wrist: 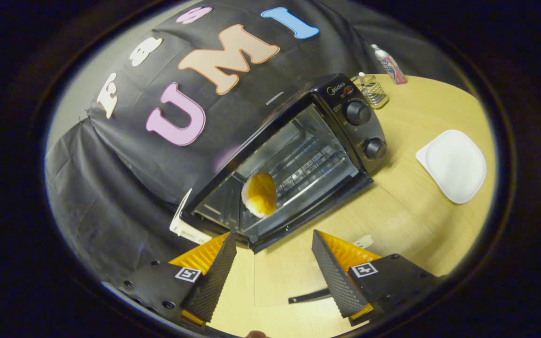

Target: Open the toaster oven, put the food inside, and close the toaster oven door.

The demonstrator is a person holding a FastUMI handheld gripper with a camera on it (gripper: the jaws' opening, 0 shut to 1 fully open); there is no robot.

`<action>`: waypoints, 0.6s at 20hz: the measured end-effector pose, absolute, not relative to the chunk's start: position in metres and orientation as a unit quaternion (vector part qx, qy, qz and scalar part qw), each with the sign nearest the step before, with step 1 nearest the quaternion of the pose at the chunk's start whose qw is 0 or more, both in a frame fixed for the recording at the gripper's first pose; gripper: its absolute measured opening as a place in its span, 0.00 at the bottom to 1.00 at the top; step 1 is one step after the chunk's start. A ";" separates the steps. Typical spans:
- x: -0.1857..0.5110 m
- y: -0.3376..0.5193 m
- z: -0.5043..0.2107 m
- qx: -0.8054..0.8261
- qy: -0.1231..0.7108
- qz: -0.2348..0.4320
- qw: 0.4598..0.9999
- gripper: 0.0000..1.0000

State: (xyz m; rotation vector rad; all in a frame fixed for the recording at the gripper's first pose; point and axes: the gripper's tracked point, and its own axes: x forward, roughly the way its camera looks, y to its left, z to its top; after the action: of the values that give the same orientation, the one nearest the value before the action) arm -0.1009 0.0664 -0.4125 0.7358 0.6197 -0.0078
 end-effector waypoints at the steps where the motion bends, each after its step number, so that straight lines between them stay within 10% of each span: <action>1: -0.110 0.067 -0.414 0.343 0.304 -0.002 0.889 1.00; 12: -0.194 0.052 -0.476 0.129 0.421 -0.019 0.898 1.00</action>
State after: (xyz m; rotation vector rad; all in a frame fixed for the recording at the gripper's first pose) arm -0.1944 0.0524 -0.4758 0.2680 0.8719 -0.0392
